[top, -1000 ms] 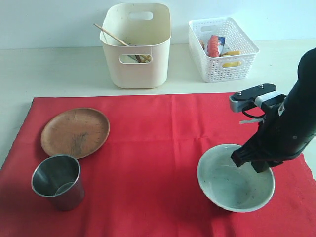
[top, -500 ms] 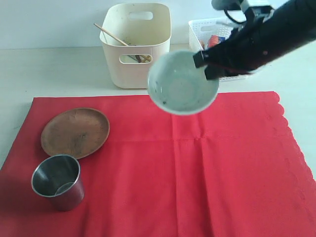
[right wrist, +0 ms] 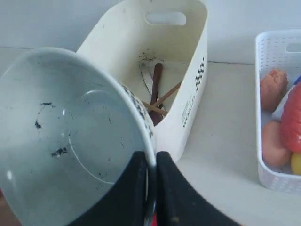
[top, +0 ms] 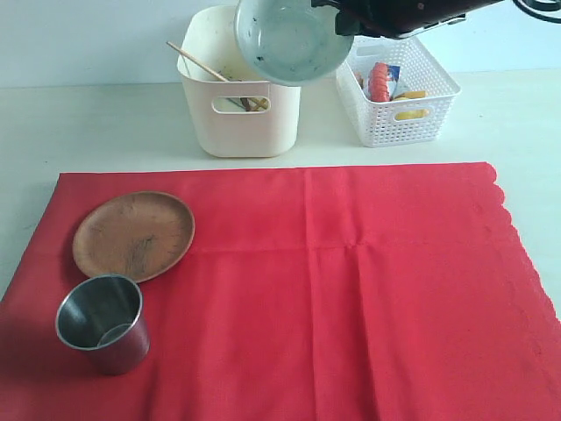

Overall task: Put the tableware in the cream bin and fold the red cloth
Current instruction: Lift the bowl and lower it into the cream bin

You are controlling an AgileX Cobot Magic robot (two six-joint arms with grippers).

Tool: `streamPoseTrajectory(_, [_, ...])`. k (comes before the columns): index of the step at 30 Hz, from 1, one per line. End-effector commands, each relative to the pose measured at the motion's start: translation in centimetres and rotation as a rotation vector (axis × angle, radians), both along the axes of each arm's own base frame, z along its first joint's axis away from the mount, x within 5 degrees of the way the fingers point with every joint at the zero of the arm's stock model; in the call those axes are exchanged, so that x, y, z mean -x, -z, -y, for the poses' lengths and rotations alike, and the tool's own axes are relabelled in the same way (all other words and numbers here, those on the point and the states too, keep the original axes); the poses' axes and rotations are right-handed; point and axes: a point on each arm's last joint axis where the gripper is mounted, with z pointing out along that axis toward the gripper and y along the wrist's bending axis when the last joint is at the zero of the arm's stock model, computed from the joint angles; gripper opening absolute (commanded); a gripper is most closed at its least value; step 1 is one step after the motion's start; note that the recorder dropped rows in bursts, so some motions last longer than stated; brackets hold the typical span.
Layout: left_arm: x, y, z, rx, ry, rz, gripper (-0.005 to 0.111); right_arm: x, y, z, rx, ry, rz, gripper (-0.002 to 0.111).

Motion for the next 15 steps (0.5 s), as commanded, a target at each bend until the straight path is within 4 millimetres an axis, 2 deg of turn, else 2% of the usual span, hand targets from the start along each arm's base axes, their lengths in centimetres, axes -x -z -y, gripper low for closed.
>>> streamPoseTrajectory(1, [0.0, 0.0, 0.0, -0.004, 0.008, 0.007, 0.003, -2.4, 0.6, -0.7, -0.032, 0.032, 0.02, 0.0])
streamPoseTrajectory(8, [0.0, 0.0, 0.0, -0.004, 0.008, 0.007, 0.003, -5.9, 1.1, -2.2, -0.104, 0.058, 0.029, 0.0])
streamPoseTrajectory(15, [0.0, 0.0, 0.0, -0.004, 0.008, 0.007, 0.003, -8.4, 1.5, -3.2, -0.117, 0.049, 0.046, 0.0])
